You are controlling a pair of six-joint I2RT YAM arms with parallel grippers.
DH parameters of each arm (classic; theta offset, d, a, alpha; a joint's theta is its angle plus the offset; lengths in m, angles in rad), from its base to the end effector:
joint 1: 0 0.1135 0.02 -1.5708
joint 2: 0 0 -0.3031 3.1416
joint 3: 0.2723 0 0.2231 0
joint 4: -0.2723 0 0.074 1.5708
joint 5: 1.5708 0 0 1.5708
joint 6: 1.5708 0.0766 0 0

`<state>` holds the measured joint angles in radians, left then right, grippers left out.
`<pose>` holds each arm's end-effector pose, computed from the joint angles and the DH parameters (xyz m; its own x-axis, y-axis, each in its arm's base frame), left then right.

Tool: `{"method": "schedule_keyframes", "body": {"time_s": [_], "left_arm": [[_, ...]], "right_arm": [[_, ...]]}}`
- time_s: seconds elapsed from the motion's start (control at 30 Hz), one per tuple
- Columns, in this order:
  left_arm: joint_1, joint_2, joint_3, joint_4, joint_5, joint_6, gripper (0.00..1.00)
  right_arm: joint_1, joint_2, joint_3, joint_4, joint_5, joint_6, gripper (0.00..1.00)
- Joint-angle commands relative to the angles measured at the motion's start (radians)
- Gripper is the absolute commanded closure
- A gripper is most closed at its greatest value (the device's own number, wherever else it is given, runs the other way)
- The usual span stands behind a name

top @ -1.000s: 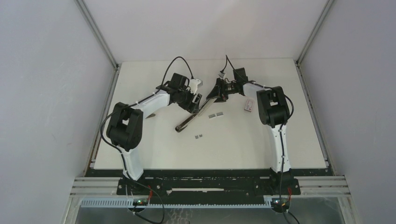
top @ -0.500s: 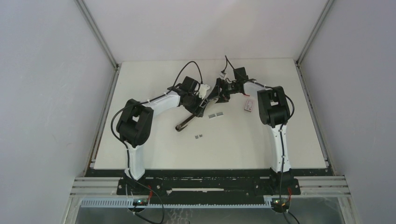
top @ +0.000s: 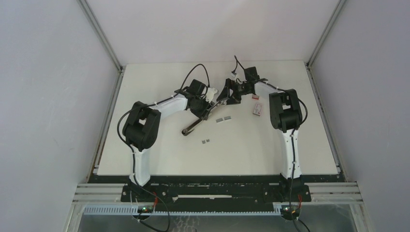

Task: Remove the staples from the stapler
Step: Place the stapler at the center of the board.

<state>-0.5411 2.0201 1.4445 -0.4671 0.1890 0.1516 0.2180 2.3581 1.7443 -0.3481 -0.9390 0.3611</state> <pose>0.3695 -0.2389 0.1910 -0.6432 0.5596 -0.5226 0.6921 0.7168 -0.0843 0.4876 0.1713 0.1549 -0.9536 0.0025 -0.3012 -0.2581 0.5087 0.8213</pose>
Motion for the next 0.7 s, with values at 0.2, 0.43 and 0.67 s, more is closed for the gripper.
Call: {"method": "schedule_keyframes", "body": {"time_s": [0.2, 0.43, 0.67], "left_arm": [[-0.003, 0.011, 0.053, 0.0, -0.023, 0.04, 0.75], [0.032, -0.082, -0.04, -0.01, -0.023, 0.087, 0.85], [0.103, -0.179, -0.102, -0.088, 0.011, 0.134, 0.87]], "right_arm": [[-0.028, -0.136, 0.066, -0.075, 0.08, -0.087, 0.0], [-0.051, -0.208, 0.075, -0.109, 0.083, -0.124, 0.0], [-0.061, -0.277, 0.07, -0.16, 0.083, -0.171, 0.0]]}}
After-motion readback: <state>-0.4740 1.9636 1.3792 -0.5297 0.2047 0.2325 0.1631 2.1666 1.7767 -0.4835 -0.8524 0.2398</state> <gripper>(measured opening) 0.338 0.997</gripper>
